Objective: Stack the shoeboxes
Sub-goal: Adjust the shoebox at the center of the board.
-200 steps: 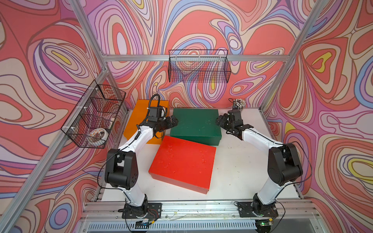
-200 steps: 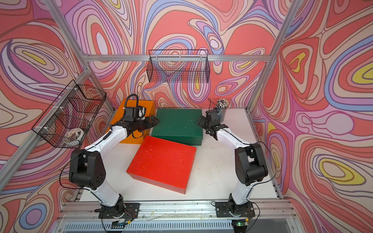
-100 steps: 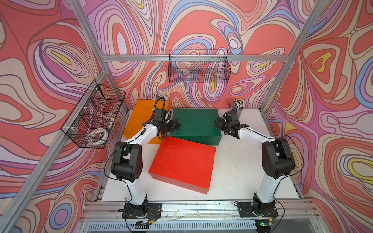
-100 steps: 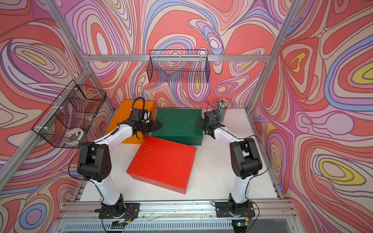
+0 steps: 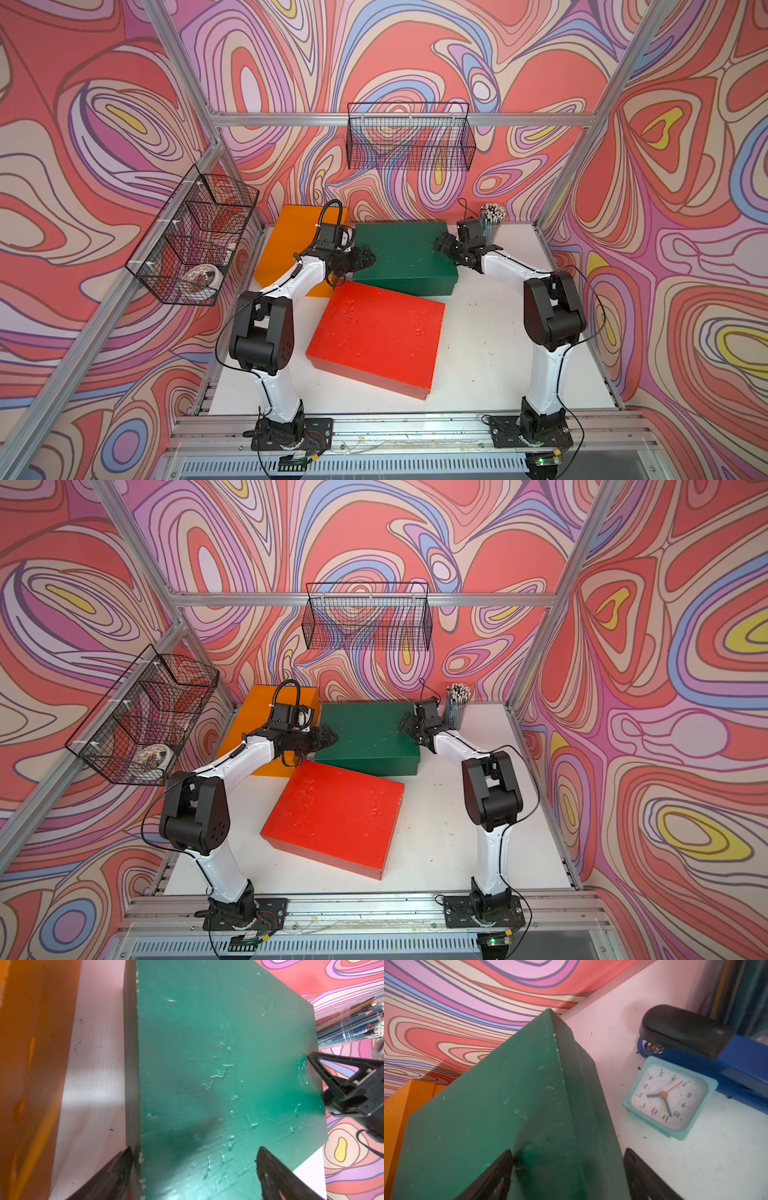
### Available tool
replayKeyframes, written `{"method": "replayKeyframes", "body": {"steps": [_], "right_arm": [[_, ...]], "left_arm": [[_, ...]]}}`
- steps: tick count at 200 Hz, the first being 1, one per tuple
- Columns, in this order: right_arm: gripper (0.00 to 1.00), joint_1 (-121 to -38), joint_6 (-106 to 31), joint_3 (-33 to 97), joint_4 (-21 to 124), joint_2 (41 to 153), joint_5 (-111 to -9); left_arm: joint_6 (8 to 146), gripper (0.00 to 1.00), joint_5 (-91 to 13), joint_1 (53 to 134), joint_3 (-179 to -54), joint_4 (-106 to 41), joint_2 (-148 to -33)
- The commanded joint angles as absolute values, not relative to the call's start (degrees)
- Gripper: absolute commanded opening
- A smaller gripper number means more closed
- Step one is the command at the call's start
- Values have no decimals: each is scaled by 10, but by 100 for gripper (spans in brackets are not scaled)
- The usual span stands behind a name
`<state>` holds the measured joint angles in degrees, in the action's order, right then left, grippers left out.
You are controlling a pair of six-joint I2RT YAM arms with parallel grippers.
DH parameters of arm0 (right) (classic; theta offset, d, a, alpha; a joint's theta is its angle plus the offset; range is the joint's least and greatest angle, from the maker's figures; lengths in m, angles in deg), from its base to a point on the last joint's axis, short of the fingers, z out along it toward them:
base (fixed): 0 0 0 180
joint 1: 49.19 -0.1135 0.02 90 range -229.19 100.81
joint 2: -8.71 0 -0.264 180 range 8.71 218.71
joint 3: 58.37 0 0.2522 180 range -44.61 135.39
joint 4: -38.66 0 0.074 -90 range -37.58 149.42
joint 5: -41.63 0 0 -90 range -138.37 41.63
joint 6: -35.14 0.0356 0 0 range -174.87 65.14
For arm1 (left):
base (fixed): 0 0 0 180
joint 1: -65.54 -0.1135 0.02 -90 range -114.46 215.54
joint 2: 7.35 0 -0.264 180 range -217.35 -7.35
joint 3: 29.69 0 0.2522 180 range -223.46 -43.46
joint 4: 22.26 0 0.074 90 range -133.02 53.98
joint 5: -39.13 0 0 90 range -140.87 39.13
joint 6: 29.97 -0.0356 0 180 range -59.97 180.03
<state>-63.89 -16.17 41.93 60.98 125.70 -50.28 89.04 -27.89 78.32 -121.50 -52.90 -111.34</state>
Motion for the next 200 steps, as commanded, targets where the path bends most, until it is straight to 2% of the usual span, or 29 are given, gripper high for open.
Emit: {"method": "replayKeyframes", "body": {"steps": [1,48,112,153,200], "right_arm": [[84,-634,-161,437,644,1295,-516],[83,-631,-164,465,653,1314,-530],[98,-622,-190,517,703,1278,-502],[98,-614,-206,519,740,1203,-477],[98,-614,-200,401,732,1034,-473]], "left_arm": [[899,92,-258,787,-1219,-516,-1117],[900,92,-272,787,-1217,-516,-1109],[893,94,-326,787,-1238,-561,-1081],[889,96,-349,787,-1269,-611,-1040],[899,96,-368,787,-1215,-634,-907]]}}
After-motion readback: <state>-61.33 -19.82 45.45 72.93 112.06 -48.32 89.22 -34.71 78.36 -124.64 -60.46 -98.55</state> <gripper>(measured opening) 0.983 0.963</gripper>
